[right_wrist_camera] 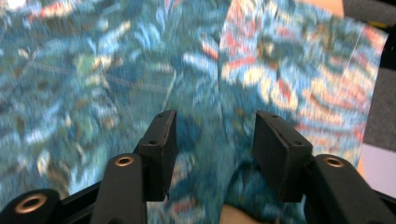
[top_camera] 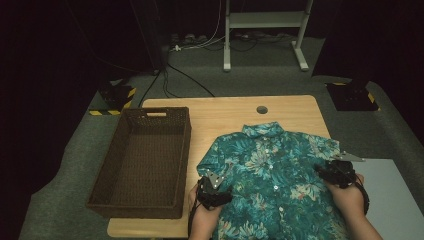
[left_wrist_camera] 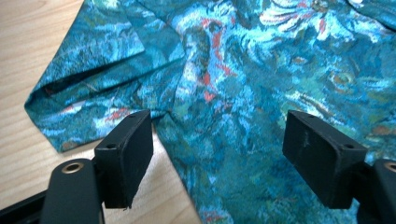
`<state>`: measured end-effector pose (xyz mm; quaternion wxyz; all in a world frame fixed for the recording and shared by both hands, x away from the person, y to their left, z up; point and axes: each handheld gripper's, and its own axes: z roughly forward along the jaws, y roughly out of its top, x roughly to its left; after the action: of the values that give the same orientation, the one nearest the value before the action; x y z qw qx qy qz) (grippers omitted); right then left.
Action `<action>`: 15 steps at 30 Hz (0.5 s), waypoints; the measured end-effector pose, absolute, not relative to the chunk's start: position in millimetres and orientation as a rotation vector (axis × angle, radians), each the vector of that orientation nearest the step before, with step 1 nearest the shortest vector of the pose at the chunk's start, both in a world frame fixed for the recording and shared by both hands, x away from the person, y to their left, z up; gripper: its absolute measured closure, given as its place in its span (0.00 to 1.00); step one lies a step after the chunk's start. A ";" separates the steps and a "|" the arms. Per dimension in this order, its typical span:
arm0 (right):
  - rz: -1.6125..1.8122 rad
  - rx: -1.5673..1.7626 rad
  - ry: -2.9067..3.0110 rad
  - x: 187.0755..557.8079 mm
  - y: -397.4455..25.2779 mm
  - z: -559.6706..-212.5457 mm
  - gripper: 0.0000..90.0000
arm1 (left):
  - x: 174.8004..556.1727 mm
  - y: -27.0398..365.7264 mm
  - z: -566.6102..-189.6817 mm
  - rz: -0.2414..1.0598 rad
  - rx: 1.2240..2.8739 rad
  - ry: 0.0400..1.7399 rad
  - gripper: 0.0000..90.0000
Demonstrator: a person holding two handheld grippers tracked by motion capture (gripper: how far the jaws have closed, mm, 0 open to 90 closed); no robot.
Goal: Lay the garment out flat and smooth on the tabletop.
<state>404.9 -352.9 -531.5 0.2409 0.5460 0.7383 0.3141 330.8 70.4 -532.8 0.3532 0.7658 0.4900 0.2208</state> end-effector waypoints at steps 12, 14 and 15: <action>0.935 1.484 1.993 388.8 -354.1 -522.9 0.49 | 348.5 69.9 -525.1 0.545 1.948 1.251 0.26; 0.956 1.455 2.007 379.7 -348.6 -519.4 0.49 | 351.9 71.1 -523.4 0.549 1.943 1.254 0.26; 0.968 1.446 2.015 375.3 -345.6 -518.7 0.49 | 353.4 71.1 -522.7 0.552 1.942 1.255 0.26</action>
<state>375.3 -345.6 -518.7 0.2374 0.5276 0.7353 0.3530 353.4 71.1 -522.7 0.3730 0.7581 0.4898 0.2154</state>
